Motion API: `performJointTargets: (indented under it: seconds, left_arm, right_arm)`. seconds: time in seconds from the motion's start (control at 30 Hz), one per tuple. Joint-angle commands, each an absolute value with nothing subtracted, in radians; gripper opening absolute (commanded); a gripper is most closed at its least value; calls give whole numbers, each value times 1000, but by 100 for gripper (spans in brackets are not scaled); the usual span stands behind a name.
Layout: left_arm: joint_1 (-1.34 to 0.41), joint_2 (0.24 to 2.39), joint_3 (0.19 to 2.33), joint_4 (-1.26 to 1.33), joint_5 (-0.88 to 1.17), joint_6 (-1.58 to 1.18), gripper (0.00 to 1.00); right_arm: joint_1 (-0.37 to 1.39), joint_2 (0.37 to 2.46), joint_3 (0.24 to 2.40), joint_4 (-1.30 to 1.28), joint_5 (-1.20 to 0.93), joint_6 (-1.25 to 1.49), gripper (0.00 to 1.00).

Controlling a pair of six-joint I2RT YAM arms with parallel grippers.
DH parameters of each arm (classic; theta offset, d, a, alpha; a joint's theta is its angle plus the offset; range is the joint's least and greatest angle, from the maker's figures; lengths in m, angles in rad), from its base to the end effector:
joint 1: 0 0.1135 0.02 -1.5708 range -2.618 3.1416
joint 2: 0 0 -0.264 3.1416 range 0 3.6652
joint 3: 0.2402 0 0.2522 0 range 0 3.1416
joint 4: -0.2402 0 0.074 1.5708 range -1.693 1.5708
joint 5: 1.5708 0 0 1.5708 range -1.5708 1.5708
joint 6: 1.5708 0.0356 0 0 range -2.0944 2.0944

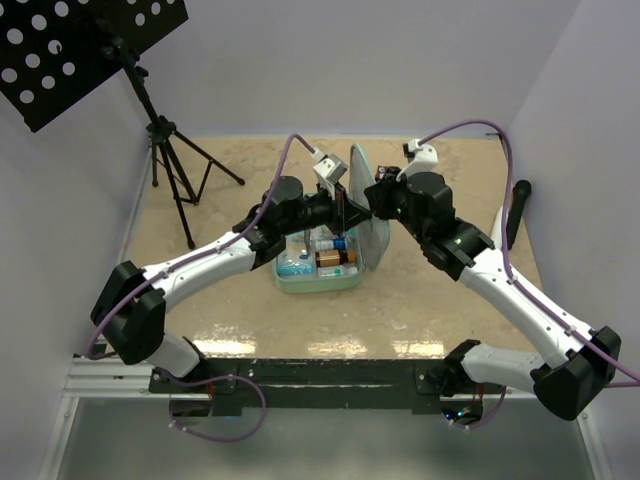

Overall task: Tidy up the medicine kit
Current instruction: Place the medical item at the medicine box.

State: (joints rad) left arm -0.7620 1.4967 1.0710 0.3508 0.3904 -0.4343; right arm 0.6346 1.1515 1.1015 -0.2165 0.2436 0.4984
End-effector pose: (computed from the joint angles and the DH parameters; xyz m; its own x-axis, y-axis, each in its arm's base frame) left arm 0.2474 -0.2549 0.3223 -0.4333 -0.1244 -0.8926 0.8054 0.3910 -0.4454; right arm 0.2184 0.1501 0.3737 -0.3717 0.3024 -0.8777 -0.2394 0.8823 0.4054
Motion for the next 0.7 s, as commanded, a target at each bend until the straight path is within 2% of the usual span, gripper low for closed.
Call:
performJointTargets:
  seconds: [0.0,0.4,0.67]
  left_arm:
    - [-773,1548,1166,264,384,-416,2]
    - [-767,1624,1290,-39,59,-411,0]
    - [-746,1640,1336,-83,-57,-414,0]
  right_arm:
    - [644,1147,1127,-273,215,517,0]
    - [644,1143,1131,-279,219,515,0]
    - [644,1135,1120,-284,218,514,0]
